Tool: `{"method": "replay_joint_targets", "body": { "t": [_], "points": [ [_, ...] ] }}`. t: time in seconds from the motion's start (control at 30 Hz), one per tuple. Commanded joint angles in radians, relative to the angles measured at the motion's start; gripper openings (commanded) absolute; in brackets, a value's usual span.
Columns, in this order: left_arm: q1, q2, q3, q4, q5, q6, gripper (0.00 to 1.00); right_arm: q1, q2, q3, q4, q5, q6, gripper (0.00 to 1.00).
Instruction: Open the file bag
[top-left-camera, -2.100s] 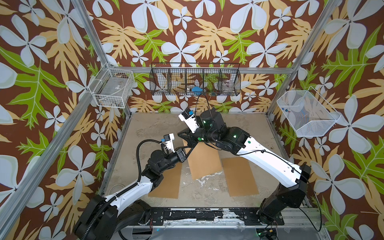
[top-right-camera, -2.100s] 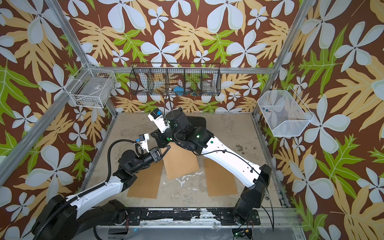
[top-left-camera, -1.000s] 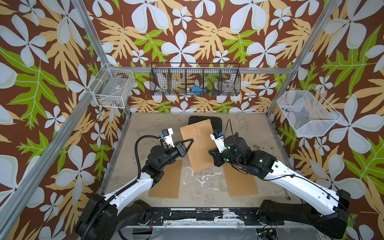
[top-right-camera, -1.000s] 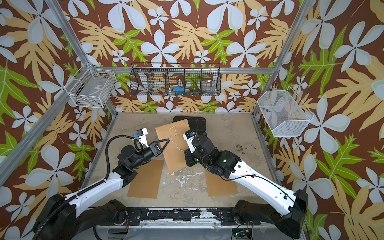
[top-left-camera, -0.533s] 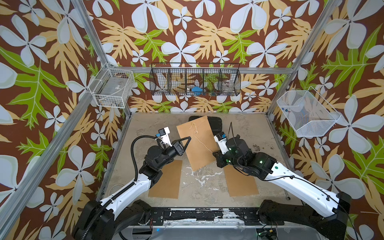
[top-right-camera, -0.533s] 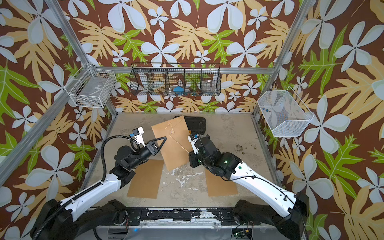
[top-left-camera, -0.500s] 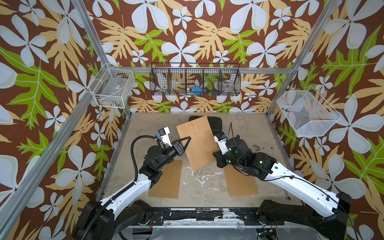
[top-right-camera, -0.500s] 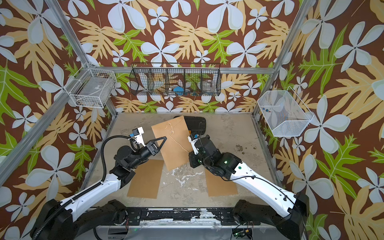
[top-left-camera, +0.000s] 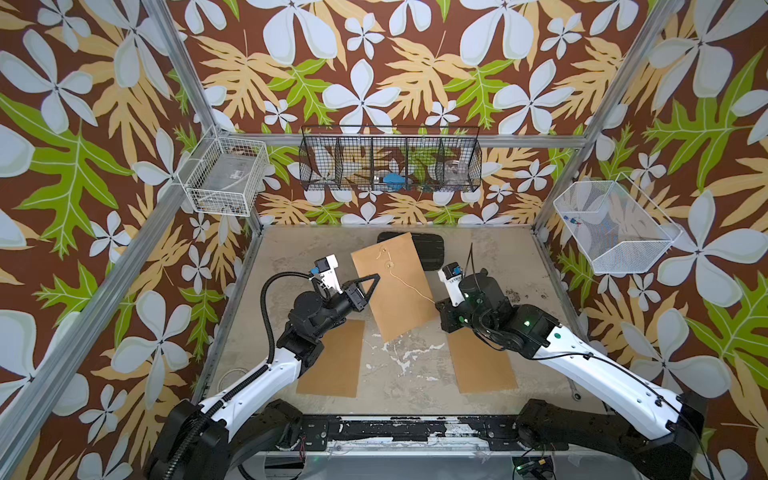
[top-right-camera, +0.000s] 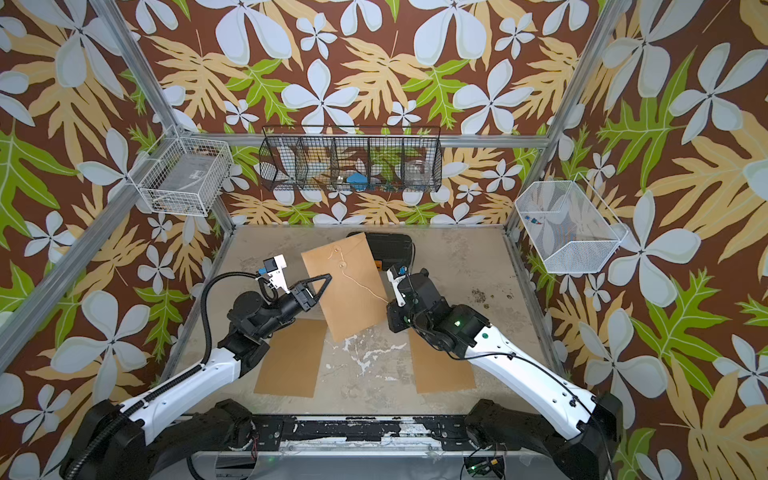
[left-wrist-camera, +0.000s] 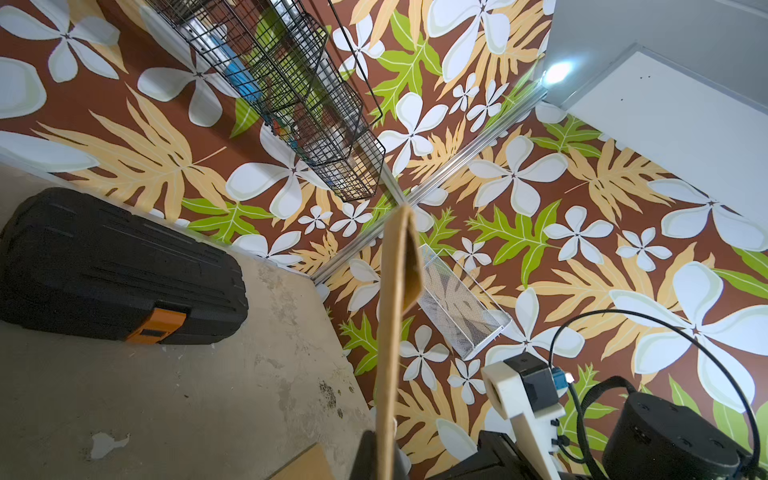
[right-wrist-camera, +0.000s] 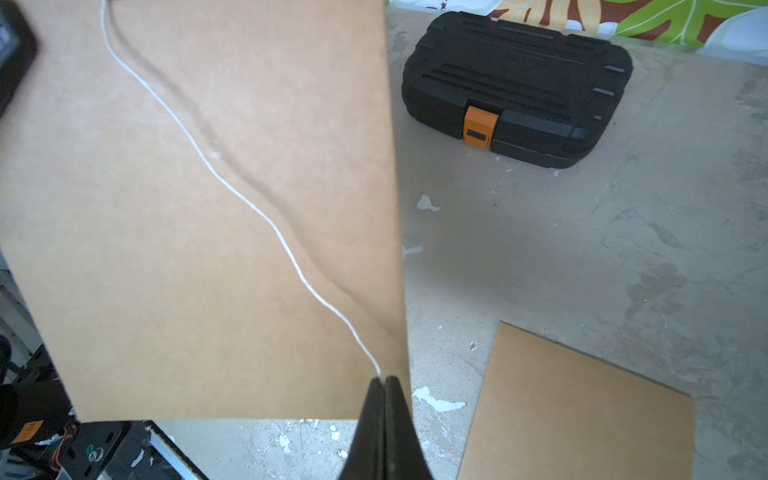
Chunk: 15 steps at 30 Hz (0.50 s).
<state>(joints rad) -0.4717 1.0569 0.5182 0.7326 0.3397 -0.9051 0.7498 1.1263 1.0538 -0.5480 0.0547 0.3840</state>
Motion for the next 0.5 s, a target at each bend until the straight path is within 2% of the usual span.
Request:
{"method": "replay_joint_targets", "body": {
  "t": [0.0, 0.47],
  "points": [
    [0.006, -0.007, -0.004, 0.017, 0.001, 0.02, 0.0, -0.019, -0.01, 0.0, -0.018, 0.019, -0.02, 0.0],
    [0.009, -0.016, -0.039, 0.026, 0.033, 0.007, 0.0, -0.085, 0.007, 0.032, -0.018, 0.037, -0.056, 0.0]
  ]
}}
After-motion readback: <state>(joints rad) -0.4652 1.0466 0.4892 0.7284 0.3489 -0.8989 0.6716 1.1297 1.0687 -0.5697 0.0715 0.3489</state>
